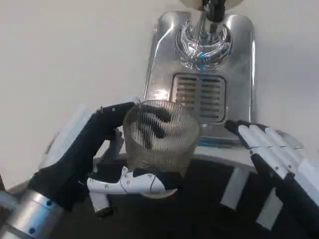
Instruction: Grasp the cup under the faucet to collect the drink, then remove the cup.
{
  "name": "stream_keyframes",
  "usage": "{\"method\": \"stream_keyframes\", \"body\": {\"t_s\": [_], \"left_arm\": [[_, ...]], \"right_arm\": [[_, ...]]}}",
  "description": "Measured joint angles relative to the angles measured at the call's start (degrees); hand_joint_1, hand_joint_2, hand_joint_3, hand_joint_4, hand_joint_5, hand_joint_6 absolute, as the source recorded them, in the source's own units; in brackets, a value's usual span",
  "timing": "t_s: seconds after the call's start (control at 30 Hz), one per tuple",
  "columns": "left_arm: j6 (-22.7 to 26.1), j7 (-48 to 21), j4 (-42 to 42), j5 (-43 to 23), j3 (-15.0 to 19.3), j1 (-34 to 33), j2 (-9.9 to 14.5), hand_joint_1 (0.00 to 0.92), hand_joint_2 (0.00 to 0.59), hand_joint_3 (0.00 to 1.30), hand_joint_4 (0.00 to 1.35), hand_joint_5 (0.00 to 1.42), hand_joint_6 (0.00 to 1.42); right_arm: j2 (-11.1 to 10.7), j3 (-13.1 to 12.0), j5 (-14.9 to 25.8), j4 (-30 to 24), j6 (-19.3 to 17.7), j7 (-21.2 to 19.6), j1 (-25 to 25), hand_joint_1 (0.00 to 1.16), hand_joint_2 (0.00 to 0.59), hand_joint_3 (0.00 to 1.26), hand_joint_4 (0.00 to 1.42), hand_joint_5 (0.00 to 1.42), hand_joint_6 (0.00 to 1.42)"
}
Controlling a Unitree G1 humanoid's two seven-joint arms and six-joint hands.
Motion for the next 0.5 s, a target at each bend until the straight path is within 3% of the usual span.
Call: {"method": "stream_keyframes", "body": {"t_s": [0.5], "left_arm": [[0.0,0.0,0.0,-0.1,0.1,-0.4,0.0,0.764,0.105,1.08,1.24,1.35,1.42]], "right_arm": [[0.2,-0.2,0.2,0.0,0.0,0.0,1.5,0.90,0.241,0.00,0.00,0.00,0.00]]}}
